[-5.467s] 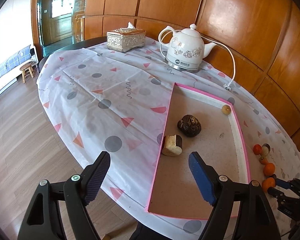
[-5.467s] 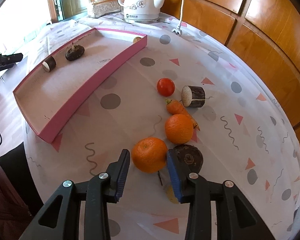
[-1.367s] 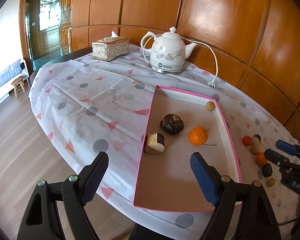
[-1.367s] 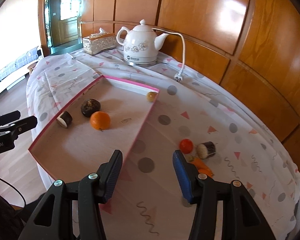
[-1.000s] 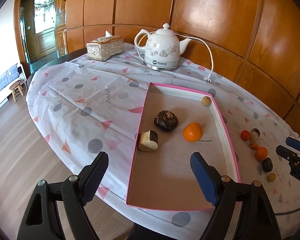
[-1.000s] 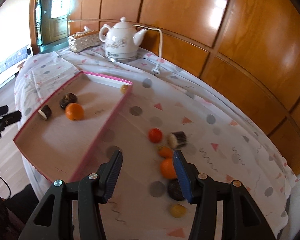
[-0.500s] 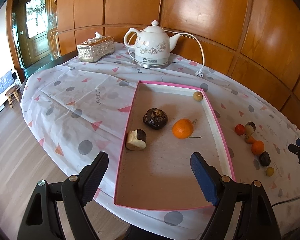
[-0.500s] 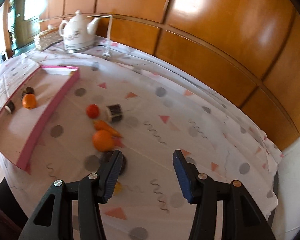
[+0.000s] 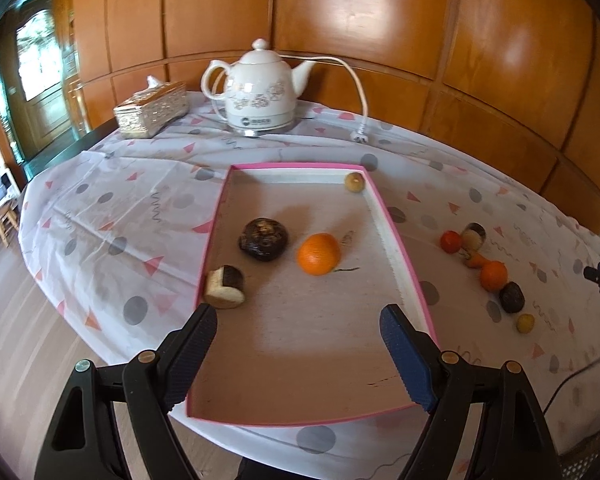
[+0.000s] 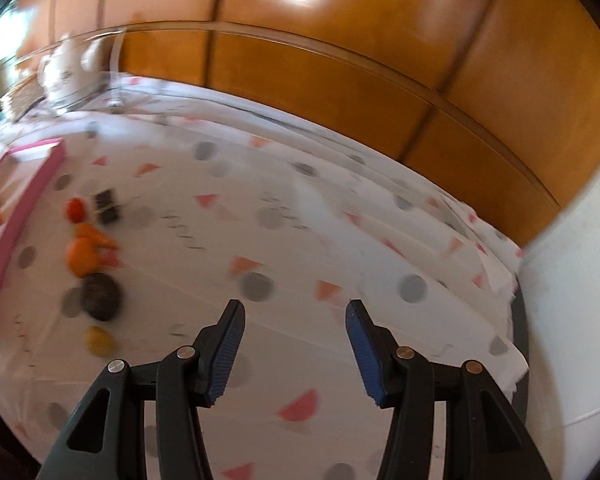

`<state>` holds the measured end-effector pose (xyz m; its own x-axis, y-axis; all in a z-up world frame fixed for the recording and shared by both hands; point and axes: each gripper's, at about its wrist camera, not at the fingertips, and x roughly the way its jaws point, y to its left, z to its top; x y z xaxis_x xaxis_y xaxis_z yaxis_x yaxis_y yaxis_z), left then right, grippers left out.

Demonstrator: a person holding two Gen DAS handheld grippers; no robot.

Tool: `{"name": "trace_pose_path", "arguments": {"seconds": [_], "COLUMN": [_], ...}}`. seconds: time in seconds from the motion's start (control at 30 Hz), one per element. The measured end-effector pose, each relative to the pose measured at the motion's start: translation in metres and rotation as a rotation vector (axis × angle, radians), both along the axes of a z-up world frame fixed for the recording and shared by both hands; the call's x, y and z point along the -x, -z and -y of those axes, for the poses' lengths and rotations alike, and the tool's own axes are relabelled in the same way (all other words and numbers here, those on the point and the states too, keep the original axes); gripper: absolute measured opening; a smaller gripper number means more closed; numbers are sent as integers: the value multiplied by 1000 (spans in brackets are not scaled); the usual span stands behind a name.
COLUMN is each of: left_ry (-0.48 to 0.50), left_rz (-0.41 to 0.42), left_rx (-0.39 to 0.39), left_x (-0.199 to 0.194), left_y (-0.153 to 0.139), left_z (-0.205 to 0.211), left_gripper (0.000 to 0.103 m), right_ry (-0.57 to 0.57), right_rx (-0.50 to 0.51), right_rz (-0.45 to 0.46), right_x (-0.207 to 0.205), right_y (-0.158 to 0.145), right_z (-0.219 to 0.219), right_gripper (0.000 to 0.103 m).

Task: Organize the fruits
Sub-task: 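Withdraw the right gripper from the tray toward the remaining items, then reach the left gripper to the red tomato and close on it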

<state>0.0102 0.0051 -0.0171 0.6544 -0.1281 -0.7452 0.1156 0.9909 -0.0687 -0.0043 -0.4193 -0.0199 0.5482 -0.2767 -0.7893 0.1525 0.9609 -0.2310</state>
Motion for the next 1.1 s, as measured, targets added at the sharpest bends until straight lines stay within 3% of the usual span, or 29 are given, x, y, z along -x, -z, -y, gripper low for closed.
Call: {"name": "trace_pose_path", "arguments": {"seconds": [0.4, 0.57, 0.67, 0.87, 1.0, 1.1], "left_ry": [138, 198, 240, 314, 357, 361], "left_rz": [-52, -81, -86, -150, -184, -214], "left_rx": [-5, -1, -8, 13, 24, 25], "left_x": [-11, -20, -28, -55, -75, -94], "left_y": [3, 3, 0, 5, 13, 22], "left_z": [34, 54, 71, 108, 135, 151], "left_gripper": [60, 57, 56, 44, 33, 33], "right_ry": [289, 385, 463, 620, 649, 639], "right_rx": [-96, -144, -157, -228, -262, -266], "right_rz": [11, 21, 50, 129, 148, 150], "right_x": [17, 24, 32, 53, 57, 55], "right_y": [12, 14, 11, 3, 3, 4], "right_z": [85, 109, 123, 153, 160, 161], "right_gripper": [53, 53, 53, 53, 53, 53]}}
